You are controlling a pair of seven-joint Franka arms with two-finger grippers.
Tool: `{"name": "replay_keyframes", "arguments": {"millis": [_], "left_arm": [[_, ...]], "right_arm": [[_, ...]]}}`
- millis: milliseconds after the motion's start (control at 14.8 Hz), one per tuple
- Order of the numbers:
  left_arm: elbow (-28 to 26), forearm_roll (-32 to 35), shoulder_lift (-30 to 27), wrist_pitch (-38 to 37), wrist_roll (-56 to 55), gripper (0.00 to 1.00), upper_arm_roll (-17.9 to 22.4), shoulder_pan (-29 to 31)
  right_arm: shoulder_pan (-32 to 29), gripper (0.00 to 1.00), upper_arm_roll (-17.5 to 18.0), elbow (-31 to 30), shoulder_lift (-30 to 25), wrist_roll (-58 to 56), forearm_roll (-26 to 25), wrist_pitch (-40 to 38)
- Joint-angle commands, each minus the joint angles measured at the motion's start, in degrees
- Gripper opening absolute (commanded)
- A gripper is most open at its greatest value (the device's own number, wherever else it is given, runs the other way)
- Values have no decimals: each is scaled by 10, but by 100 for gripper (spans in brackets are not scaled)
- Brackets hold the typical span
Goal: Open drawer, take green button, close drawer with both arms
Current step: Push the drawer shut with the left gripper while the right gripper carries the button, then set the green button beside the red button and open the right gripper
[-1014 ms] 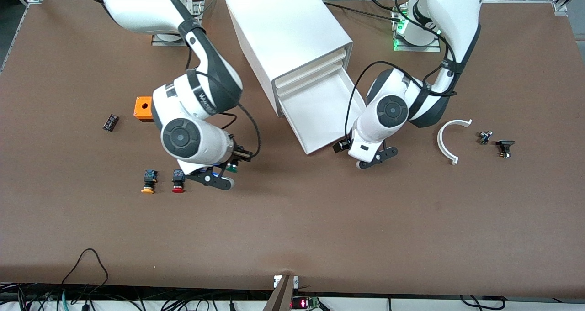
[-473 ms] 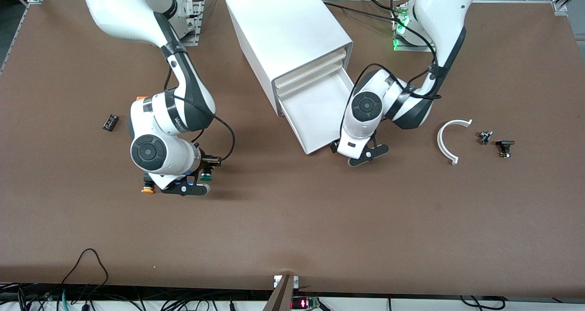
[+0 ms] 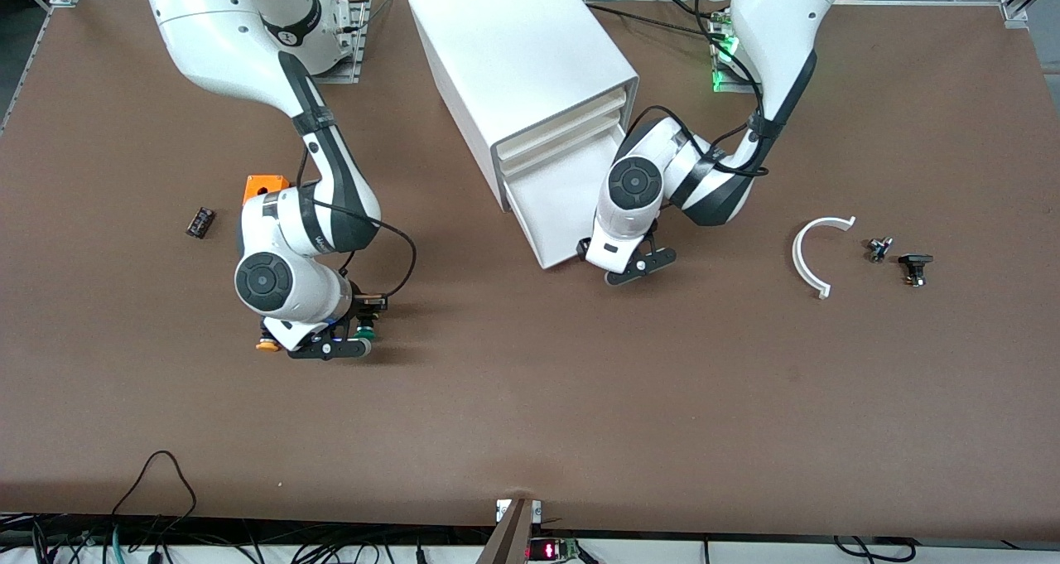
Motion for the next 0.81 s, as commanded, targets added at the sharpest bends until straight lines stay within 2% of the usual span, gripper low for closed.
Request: {"name": "replay_keyframes", "arguments": {"millis": [0, 135, 405, 473, 541, 608, 743], "left_arm": [[-13, -47, -6, 0, -7, 100, -35, 2], [-23, -61, -6, -1, -7, 100, -39, -4], [-37, -62, -7, -5, -24, 100, -76, 1], [-38, -62, -7, -5, -30, 100, -84, 2], [-38, -63, -7, -6, -37, 100, -89, 2], [-38, -67, -7, -8, -40, 100, -95, 2], [-39, -90, -6, -8, -40, 100, -102, -1]], "right_arm": [[-1, 0, 7, -27, 2, -16, 9, 48], [-1, 0, 7, -30, 13, -15, 9, 70], [-1, 0, 7, -29, 24, -15, 9, 83], [0, 21, 7, -27, 28, -8, 9, 82], [0, 71, 7, -26, 28, -6, 10, 82], [-2, 100, 7, -25, 26, -8, 10, 81], [-3, 100, 6, -12, 21, -13, 11, 70]]}}
